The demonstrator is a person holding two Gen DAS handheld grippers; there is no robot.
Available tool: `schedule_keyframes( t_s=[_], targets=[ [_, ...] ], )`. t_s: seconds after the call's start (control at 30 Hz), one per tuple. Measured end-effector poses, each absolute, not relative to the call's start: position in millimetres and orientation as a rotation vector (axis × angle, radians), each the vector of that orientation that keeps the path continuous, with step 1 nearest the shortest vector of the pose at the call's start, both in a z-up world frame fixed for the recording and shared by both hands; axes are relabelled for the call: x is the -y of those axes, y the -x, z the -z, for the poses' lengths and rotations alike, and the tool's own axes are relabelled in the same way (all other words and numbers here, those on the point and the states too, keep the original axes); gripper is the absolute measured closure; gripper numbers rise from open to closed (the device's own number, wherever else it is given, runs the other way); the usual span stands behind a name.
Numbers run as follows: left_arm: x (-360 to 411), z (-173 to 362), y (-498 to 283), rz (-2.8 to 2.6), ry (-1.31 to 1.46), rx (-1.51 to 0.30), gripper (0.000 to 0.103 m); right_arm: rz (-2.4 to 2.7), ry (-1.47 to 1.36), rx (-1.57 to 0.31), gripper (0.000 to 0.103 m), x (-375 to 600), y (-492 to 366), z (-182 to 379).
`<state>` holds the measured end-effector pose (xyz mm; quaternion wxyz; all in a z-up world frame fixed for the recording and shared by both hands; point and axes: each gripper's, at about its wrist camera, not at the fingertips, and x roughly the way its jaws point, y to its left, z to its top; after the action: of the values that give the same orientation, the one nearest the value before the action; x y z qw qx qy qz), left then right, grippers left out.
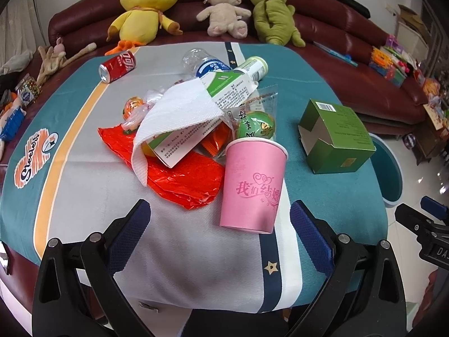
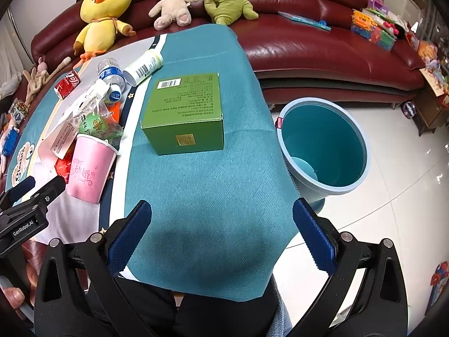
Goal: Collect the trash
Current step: 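Move both tools toward the trash on the table, then close the left tool on the pink paper cup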
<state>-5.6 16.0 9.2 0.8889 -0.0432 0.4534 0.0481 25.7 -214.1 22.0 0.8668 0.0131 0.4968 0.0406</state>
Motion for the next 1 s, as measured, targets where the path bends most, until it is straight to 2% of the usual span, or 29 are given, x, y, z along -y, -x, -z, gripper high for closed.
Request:
schedule_keyframes(
  t_s=[1.0],
  targets=[
    [-25.6, -12.3, 7.7, -0.101, 0.080, -0.938, 0.004, -0.060, -0.040, -1.039, 0.006, 221.1, -24.2, -21.5]
  ],
)
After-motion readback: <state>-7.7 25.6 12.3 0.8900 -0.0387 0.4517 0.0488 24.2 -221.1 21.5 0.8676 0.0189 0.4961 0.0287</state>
